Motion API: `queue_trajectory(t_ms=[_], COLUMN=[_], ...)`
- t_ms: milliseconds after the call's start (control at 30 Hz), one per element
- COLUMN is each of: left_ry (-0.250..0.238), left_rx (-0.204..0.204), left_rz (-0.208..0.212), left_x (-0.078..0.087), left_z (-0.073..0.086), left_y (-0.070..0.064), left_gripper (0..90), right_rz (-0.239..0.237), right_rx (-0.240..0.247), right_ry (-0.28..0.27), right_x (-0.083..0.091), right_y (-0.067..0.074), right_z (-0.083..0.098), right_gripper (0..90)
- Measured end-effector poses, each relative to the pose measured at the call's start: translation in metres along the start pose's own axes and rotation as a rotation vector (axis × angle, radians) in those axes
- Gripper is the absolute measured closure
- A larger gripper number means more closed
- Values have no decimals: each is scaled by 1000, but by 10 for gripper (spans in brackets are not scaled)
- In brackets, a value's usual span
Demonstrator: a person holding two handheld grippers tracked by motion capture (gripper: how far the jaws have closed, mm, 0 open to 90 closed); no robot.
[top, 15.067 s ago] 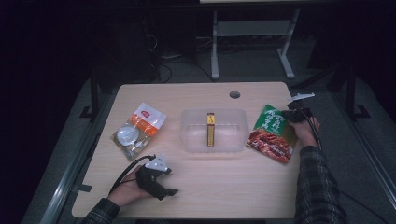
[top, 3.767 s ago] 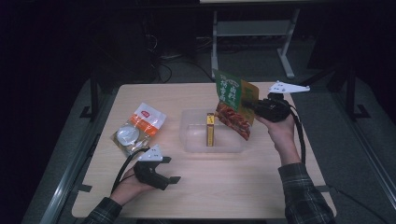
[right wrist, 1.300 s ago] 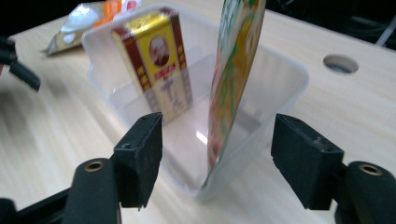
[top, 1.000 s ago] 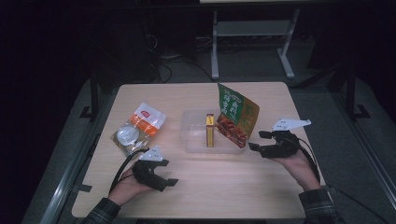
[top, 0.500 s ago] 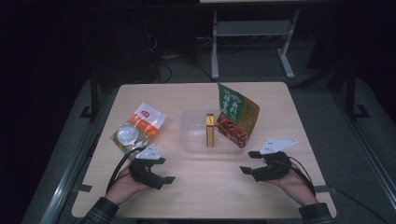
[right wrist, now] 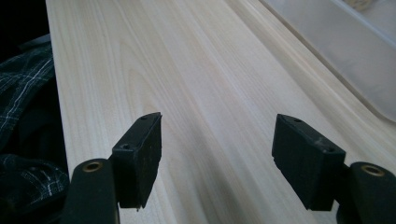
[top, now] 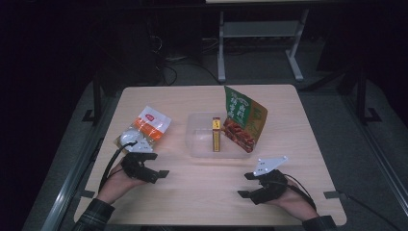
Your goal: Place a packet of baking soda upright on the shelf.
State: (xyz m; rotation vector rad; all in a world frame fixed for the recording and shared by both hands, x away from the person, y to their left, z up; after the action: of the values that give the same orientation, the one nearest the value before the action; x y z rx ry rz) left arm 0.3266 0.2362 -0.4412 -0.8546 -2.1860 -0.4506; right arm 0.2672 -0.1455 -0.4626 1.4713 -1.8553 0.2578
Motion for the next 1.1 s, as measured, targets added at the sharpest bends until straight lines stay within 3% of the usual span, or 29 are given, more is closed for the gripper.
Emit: queue_trajectory(t_ms=[267,533,700,800,933,1000,1100], left_ry=[-8,-26,-24,-18,-26,10,16], left_rx=[31,46,75,95,150,144,162], left_rz=[-68,-158,-166,-199,-197,-215,-235], left_x=[8,9,-1,-7,-12,-16,-20], left_z=[-13,-27,-33,-33,-28,-24,-20], left_y=[37,83,109,123,142,152,165], left_gripper=[151,151,163,172,181,181,185], right_rz=[-17,-25,-21,-21,-21,-22,-25], right_rx=[1,-3,3,-3,-3,-7,-12], right_ry=[9,14,15,14,14,12,16], right_x=[-6,-7,-6,-5,-4,-4,-4], right_y=[-1,-2,-1,-1,-2,-1,-1], right_z=[0,0,2,3,4,5,5], right_gripper=[327,327,328,329,331,332,332])
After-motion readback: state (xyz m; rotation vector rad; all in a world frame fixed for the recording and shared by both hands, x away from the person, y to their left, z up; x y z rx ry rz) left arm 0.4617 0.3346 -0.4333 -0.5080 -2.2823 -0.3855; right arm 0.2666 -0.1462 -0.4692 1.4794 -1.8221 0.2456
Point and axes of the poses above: each handheld gripper's, and its own axes: x roughly backward along the jaws, z roughly out of its underside, y roughly to its left, the point moved 3 cm from there along -x, roughly forward along the jaws, and after that the axes turned 12 degrees about -z, right-handed, at the moved point
